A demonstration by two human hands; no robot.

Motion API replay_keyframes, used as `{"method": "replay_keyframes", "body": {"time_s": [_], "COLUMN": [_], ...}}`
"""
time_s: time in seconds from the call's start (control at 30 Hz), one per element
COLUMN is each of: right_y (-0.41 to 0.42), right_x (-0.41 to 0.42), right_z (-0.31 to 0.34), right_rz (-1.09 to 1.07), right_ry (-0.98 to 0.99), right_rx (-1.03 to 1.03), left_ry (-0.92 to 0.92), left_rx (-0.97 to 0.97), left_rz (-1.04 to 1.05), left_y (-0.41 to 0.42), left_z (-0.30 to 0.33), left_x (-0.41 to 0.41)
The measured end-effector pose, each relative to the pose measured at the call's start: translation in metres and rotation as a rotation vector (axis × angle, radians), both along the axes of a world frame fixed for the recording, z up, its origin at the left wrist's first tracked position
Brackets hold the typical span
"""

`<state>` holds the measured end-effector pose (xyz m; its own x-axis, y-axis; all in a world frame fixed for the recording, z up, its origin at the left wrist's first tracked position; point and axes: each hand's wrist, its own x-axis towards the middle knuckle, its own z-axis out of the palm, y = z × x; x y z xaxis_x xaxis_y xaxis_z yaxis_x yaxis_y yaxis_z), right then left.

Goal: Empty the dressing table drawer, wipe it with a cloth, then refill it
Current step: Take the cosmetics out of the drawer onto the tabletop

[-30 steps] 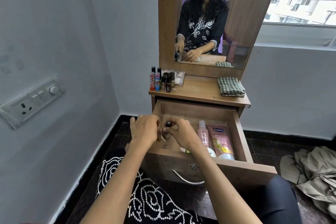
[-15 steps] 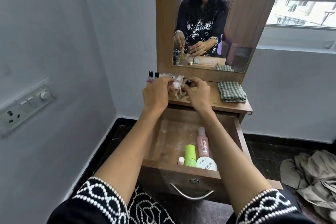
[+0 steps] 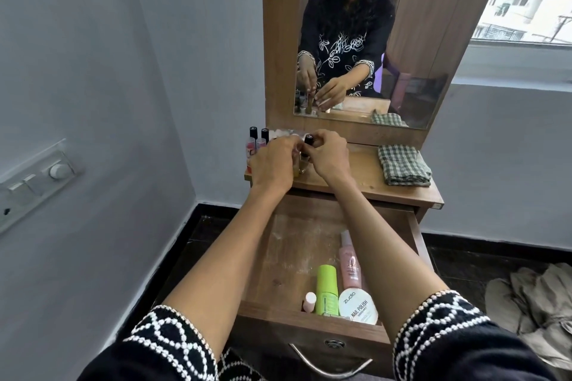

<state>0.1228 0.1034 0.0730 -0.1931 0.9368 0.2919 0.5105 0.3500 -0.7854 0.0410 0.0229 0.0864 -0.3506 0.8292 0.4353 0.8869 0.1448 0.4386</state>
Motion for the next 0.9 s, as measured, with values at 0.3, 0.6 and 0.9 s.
{"method": "replay_keyframes", "body": {"time_s": [0.3,0.6,0.9], "right_y": [0.003,0.001,-0.005], "right_x": [-0.004,0.003,0.025], "right_z": [-0.004,-0.012,-0.013], "right_rz": [0.025,0.083,0.001], "right_ry": [-0.041,0.033,0.121], "right_rx": [0.054,-0.011,-0.037], "left_ry": [0.035,0.059,0.028], "left_rx": [0.022,0.005,0.089], "left_rz": [-0.019,-0.001,-0.012], "left_y": [0.006,0.006,-0.010], "left_z": [-0.003,-0.004,0.005], "left_x": [0.000,0.003,0.006]}}
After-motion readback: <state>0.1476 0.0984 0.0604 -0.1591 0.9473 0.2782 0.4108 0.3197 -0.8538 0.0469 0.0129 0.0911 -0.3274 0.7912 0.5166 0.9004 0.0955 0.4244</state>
